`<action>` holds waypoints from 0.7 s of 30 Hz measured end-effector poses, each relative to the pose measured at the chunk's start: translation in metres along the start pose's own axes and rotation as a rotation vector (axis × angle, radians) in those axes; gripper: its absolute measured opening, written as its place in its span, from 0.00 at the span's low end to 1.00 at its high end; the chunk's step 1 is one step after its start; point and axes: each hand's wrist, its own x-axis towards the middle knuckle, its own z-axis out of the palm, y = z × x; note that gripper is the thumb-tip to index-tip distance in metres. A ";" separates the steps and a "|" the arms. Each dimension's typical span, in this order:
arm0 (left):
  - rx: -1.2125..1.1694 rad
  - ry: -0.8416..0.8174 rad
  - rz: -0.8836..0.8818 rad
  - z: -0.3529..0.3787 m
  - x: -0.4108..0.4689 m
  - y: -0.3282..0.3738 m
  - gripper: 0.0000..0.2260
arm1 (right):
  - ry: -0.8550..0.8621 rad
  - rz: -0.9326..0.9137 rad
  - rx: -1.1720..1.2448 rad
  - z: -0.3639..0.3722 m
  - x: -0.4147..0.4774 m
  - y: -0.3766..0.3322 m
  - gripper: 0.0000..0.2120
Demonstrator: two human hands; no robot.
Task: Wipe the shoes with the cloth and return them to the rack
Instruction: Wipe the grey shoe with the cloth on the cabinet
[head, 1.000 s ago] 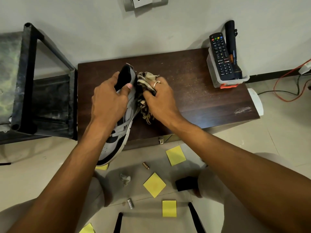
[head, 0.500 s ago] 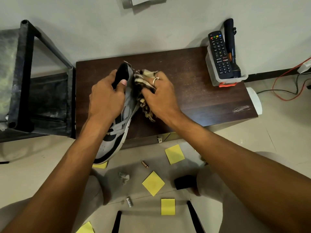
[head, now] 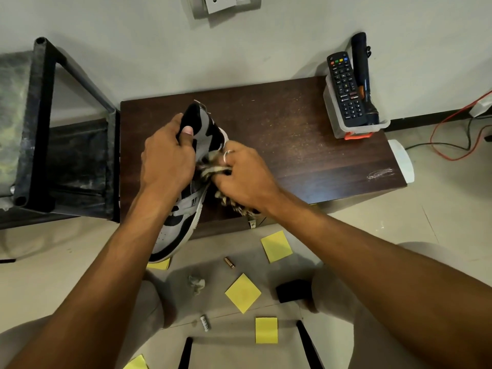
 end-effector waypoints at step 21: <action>0.030 -0.007 0.104 0.003 0.000 -0.005 0.21 | 0.162 0.265 0.094 -0.002 0.022 0.018 0.12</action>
